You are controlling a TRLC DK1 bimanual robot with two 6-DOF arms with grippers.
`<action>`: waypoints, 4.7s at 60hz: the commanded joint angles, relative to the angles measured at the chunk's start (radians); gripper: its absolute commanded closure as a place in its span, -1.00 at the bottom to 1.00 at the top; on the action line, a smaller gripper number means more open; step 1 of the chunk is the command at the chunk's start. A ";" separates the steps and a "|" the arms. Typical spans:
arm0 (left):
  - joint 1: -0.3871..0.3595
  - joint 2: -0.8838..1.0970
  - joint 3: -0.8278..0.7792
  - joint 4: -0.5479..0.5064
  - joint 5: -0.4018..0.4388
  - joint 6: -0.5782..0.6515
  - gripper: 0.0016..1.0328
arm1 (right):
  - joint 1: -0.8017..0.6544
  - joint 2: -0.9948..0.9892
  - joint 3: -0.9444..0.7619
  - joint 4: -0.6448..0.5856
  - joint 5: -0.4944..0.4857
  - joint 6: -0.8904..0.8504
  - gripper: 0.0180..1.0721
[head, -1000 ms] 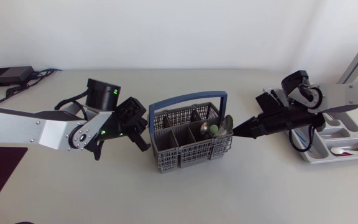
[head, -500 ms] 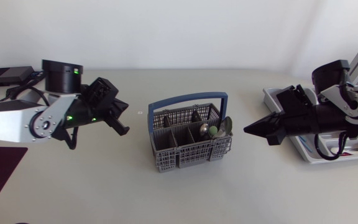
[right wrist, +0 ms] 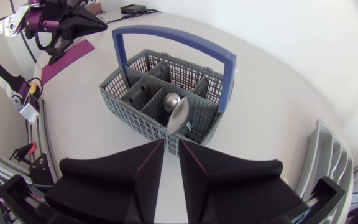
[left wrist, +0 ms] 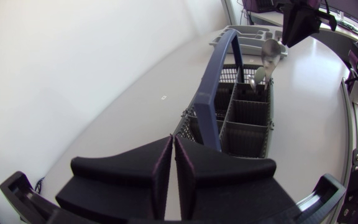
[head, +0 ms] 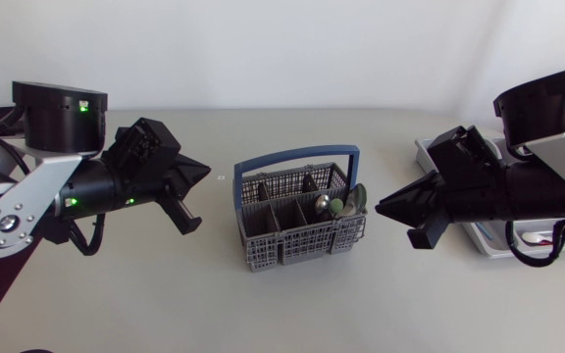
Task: Sort the cutlery from the basket into the organizer compartments.
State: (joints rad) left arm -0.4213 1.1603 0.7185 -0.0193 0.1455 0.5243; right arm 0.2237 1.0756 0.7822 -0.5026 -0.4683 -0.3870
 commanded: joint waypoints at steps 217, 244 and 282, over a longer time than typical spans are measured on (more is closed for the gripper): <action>-0.310 0.052 0.082 -0.042 -0.057 -0.029 0.62 | 0.513 0.007 0.333 -0.079 0.704 -0.093 0.89; -0.372 0.121 0.208 -0.108 0.028 -0.044 0.28 | 0.502 -0.158 0.292 -0.082 0.546 -0.049 0.89; -0.422 0.228 0.291 -0.139 0.063 -0.056 0.21 | 0.516 -0.220 0.238 -0.068 0.497 -0.015 0.89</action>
State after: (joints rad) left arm -0.8345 1.3712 0.9714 -0.1555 0.1913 0.4923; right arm 0.7280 0.8677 1.0473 -0.5770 0.0360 -0.4259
